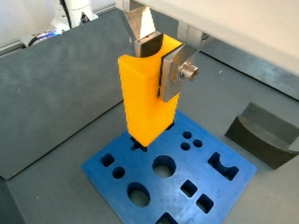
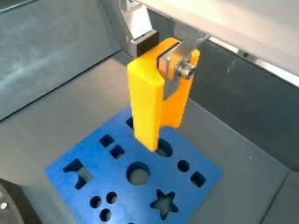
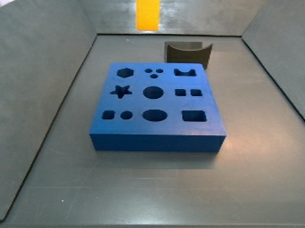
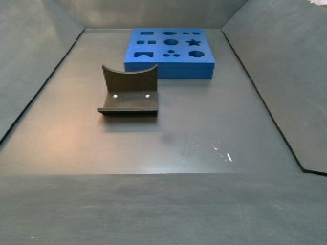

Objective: Insert the arch object.

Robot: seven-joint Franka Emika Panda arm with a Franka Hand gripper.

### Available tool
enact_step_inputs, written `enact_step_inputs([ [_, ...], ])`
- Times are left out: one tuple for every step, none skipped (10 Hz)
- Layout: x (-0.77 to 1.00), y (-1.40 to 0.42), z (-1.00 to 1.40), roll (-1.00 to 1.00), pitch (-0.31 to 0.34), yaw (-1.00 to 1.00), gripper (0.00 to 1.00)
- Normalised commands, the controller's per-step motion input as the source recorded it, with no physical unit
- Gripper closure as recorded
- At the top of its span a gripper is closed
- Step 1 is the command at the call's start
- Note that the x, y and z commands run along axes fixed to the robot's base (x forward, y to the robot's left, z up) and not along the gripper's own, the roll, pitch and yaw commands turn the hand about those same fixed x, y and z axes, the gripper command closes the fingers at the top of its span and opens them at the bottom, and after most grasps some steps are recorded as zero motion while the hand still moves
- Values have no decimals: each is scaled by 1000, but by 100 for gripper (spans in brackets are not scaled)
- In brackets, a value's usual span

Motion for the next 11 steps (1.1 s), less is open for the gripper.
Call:
enact_step_inputs([
  [0,0,0,-16,-10,0,100],
  [0,-66,0,20,0,0,100],
  [177,217,0,-64,23,-86,100],
  [643,251,-383,67,74,-466,100],
  [389,231,-477,80,21,-740,100],
  [266,214,-526,77,24,-803,100],
  [189,151,-409,26,0,-900,100],
  [186,120,-331,0,0,-949,100],
  [197,117,-280,0,-19,-954,100],
  [200,120,-257,0,-33,-946,100],
  [217,134,-234,0,-50,-923,100],
])
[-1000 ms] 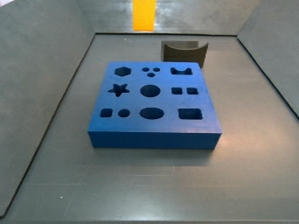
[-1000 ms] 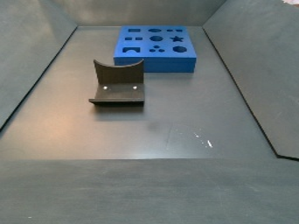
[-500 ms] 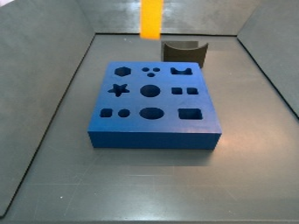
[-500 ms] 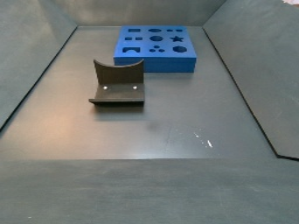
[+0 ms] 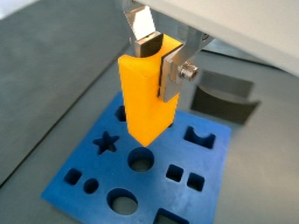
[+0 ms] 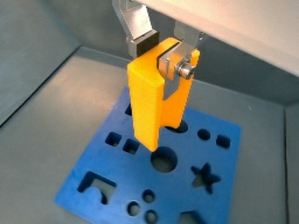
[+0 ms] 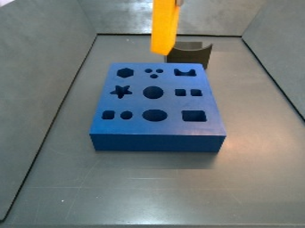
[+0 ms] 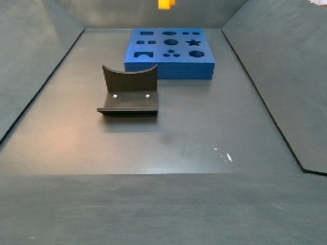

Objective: Insert the arch object.

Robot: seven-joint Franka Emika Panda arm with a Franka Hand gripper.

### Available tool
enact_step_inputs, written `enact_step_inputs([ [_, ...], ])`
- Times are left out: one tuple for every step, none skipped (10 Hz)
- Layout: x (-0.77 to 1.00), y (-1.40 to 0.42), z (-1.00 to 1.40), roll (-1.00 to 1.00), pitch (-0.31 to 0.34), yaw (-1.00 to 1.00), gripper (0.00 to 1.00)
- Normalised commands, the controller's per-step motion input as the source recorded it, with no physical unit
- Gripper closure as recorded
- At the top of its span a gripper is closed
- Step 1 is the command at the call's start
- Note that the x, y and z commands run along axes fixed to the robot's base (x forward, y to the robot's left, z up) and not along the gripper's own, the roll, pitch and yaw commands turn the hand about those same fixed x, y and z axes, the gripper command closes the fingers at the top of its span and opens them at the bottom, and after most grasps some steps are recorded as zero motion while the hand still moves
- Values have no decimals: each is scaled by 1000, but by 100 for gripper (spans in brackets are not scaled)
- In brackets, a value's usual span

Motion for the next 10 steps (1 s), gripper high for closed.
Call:
enact_step_inputs([
  [231,149,-211,-6,-59,-909,100],
  [254,146,-200,-56,-81,-889,100],
  [280,140,-183,-123,-109,-849,100],
  [297,140,-169,-199,-141,-786,100],
  [269,189,-169,-203,-143,-729,100],
  [263,166,-191,-153,-117,-789,100],
  [260,117,-229,-126,-94,-857,100],
  [214,83,-314,-70,-39,-926,100],
  [197,83,-334,-40,-21,-946,100],
  [171,89,-363,-6,-4,-969,100],
])
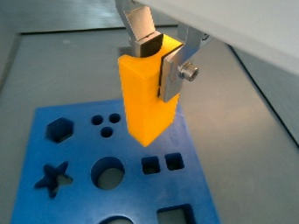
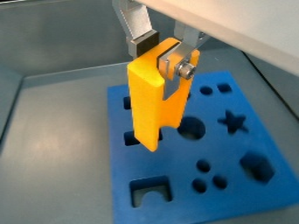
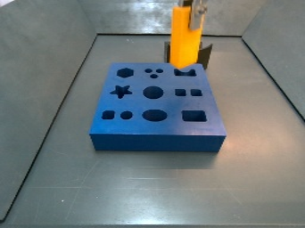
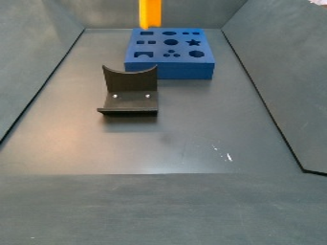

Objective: Insert the arch object.

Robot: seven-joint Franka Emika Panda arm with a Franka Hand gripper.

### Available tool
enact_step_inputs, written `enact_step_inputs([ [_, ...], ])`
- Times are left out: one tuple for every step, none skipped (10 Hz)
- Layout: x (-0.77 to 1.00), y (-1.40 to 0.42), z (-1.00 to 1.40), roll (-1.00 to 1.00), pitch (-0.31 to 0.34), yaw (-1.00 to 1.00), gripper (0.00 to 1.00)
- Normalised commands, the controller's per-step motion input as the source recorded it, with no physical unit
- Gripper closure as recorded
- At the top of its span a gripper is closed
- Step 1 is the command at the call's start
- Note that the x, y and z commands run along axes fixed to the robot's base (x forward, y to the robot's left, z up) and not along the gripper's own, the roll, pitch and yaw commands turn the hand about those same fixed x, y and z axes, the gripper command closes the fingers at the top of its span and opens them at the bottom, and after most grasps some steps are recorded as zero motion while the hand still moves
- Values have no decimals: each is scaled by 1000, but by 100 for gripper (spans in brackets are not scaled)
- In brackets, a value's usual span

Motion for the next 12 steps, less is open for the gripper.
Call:
enact_step_inputs([
  [197,120,-291,0,-33,-943,100],
  [146,226,-271,0,-44,-831,100],
  [134,254,-277,0,-40,-803,100],
  [123,260,-320,0,-19,-800,100],
  [129,254,-366,0,0,-800,100],
  [183,217,-406,50,0,-811,100],
  [200,157,-374,63,0,-863,100],
  [194,151,-363,83,0,-854,100],
  [209,206,-251,83,0,-777,100],
  [137,151,-74,23,39,-503,100],
  [0,14,-14,6,0,0,100],
  [-23,9,-46,26,0,0,100],
])
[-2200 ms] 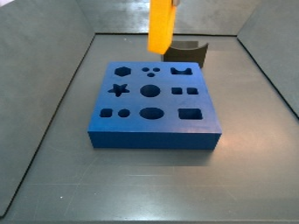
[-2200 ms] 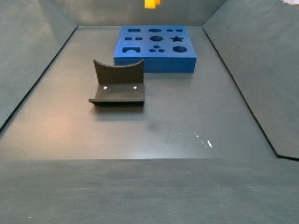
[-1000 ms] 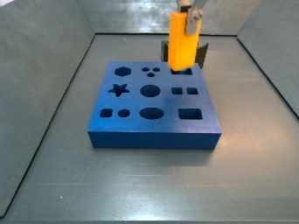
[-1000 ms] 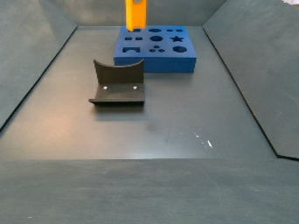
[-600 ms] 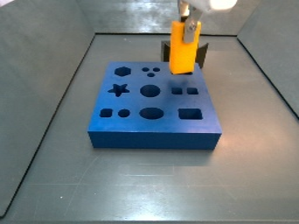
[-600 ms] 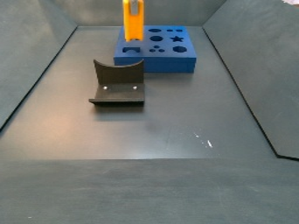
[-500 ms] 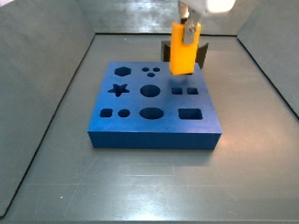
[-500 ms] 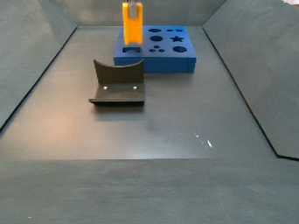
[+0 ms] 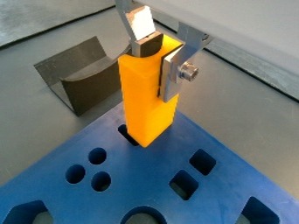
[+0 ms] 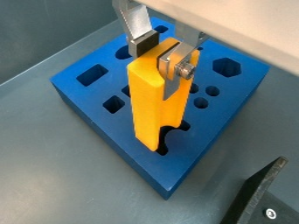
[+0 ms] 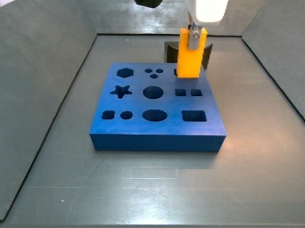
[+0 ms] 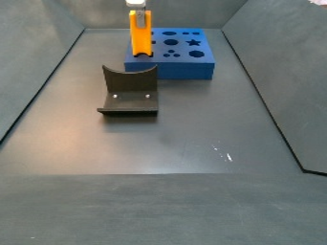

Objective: Insert the arch object.

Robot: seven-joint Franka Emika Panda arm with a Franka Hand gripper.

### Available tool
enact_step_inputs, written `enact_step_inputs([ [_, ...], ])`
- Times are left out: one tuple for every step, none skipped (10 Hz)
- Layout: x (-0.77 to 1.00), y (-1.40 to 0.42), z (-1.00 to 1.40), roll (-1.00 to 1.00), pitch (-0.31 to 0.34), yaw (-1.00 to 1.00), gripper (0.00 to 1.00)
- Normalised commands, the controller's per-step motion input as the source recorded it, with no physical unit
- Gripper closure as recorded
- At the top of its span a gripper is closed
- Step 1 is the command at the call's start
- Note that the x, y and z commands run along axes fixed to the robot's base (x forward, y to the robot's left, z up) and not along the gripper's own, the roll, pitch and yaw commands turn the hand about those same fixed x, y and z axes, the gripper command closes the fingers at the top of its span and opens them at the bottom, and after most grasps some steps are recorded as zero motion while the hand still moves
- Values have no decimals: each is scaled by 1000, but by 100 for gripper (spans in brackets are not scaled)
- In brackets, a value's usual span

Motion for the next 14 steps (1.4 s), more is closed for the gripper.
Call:
enact_step_inputs([
  [-23,23,-100,34,0,0,100],
  [0,131,-111,114,0,-23,100],
  [-37,240,-137,124,9,-186,100],
  [-20,234,-140,161,26,-217,100],
  [-3,197,-146,167,33,-206,100],
  [0,97,-171,153,29,-137,100],
  [0,0,-174,81,4,-46,100],
  [0,-57,-174,80,0,-14,100],
  [43,-180,-166,117,0,0,100],
  [37,-231,-151,124,0,0,100],
  [29,-217,-157,106,0,0,100],
  [3,-206,-171,100,0,0,100],
  [3,-180,-166,79,0,0,100],
  [0,-126,-183,51,0,0,100],
])
